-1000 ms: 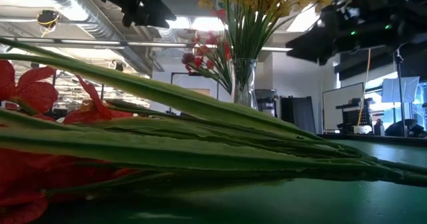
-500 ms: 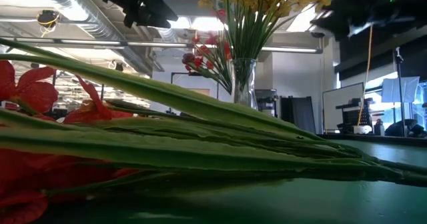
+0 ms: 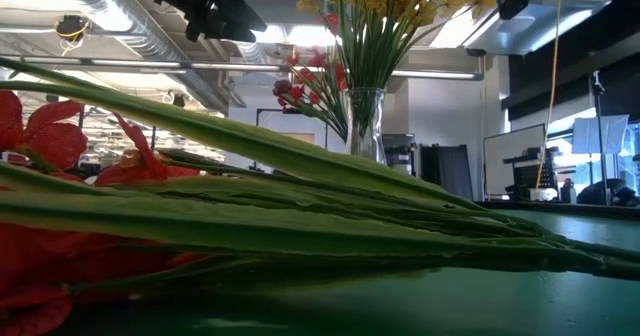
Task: Sort flowers into vase by color
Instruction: Put the red flowers into the violet vase
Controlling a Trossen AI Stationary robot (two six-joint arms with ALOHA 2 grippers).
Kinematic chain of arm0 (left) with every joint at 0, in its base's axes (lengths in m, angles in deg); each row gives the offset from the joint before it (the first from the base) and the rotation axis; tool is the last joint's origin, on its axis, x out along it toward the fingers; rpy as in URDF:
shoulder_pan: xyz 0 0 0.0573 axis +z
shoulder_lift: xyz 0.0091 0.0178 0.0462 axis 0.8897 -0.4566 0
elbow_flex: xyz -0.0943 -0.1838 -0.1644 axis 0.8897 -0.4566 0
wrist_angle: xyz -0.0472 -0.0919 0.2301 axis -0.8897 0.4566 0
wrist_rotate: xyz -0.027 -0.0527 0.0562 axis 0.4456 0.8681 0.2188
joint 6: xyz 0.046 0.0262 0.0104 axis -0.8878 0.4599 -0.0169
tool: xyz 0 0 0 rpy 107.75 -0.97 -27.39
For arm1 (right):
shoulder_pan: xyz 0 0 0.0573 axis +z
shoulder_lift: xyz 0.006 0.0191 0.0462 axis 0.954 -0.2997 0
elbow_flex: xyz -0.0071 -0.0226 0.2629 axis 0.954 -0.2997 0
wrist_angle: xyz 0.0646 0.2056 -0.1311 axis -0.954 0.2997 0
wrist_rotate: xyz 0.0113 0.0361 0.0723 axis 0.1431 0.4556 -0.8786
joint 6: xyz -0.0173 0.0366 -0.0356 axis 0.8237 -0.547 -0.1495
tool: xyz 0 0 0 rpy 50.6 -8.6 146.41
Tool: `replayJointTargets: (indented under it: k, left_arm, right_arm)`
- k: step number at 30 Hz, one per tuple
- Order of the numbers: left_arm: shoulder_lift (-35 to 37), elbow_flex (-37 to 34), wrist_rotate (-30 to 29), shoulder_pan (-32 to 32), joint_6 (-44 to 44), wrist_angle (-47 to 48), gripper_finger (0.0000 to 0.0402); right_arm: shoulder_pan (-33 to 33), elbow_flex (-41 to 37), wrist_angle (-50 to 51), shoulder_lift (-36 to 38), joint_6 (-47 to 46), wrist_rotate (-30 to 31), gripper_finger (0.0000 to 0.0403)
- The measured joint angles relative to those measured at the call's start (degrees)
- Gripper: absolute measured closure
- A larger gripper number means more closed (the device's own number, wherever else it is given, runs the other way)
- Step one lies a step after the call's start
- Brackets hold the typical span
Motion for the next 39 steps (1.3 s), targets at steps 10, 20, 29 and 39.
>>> replayJointTargets:
  k: [10, 20, 29, 39]
  left_arm:
    - [0.0, 0.0, -0.9, 0.0, -0.1, 0.0, 0.0206]
    - [0.0, 0.0, -0.9, 0.0, 0.0, 0.5, 0.0206]
    - [0.0, 0.0, -0.9, 0.0, 1.1, 0.5, 0.0206]
    - [0.0, 0.0, -0.8, 0.0, 1.7, 0.9, 0.0206]
  right_arm:
    - [23.6, 0.0, -7.7, -18.5, -2.1, 24.2, 0.0152]
    - [34.1, 0.0, -11.6, -27.6, -14.9, 29.4, 0.0152]
    - [39.7, 0.5, -12.9, -30.2, -19.8, 33.4, 0.0152]
    - [41.5, 0.9, -19.7, -42.2, -25.6, 32.6, 0.0152]
